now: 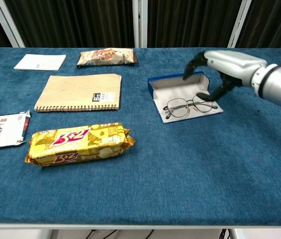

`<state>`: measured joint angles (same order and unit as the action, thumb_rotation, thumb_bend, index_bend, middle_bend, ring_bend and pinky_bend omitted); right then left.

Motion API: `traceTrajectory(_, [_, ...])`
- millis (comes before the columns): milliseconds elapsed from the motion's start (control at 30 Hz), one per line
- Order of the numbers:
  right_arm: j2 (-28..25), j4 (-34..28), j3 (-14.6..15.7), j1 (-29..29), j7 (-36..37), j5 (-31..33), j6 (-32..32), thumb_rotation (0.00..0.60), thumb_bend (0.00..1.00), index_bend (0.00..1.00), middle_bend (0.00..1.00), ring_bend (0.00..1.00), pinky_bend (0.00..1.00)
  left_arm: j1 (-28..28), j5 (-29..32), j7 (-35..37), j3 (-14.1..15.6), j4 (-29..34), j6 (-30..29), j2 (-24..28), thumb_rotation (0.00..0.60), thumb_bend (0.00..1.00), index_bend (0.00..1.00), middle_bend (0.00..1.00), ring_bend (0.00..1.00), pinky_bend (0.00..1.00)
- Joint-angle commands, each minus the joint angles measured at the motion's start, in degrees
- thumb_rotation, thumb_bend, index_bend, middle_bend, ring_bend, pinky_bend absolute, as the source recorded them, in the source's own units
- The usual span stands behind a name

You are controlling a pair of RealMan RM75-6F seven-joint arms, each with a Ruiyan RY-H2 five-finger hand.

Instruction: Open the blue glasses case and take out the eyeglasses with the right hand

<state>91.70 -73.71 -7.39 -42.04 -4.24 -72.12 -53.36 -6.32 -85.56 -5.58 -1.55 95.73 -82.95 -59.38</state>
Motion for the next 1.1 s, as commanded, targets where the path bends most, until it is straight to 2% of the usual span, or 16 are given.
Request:
traceTrajectory(33, [0.63,1.54,0.2,-0.11,-0.17,0.78,1.85,0.6,0.34,0.35,0.25,0.0,0.0,0.03,0.0,-0.01,0.0,0.01,-0.05,0.0,0.6,0.58,0.66,0.64,0.45,0.44])
traceTrajectory(400, [5.19,8.63,-0.52,-2.29,1.31,0.69,6.05,0.6,0.37,0.39,0.25,0.0,0.0,0.0,0.13,-0.04,-0.04,0.04,0.04,0.01,0.6,0.58,0.66,0.64,0.45,0.44])
traceTrajectory(633, [6.54,10.55,-0.81,-2.61,2.45,0.04,6.5,0.6,0.44,0.46,0.26,0.0,0.0,0.0,0.07,0.12,-0.04,-0.01,0.02,0.02,0.6,0.58,0.66,0.64,0.45,0.44])
traceTrajectory(800, [7.02,11.52,-0.81,-2.49,3.12,-0.73,6.11,0.6,0.46,0.58,0.29,0.0,0.0,0.0,0.07,0.16,-0.04,-0.01,0.03,0.02,0.6,0.58,0.66,0.64,0.45,0.44])
traceTrajectory(933, [6.39,10.47,-0.28,-1.72,5.37,-3.09,4.04,0.6,0.47,0.68,0.34,0.02,0.0,0.0,0.07,0.2,-0.04,-0.02,0.03,0.02,0.6,0.58,0.66,0.64,0.45,0.44])
traceTrajectory(1100, [2.79,5.63,2.19,-0.76,10.13,-11.08,-1.52,0.6,0.47,0.71,0.36,0.03,0.0,-0.06,0.05,0.13,-0.04,-0.02,0.1,0.02,0.6,0.58,0.66,0.64,0.45,0.44])
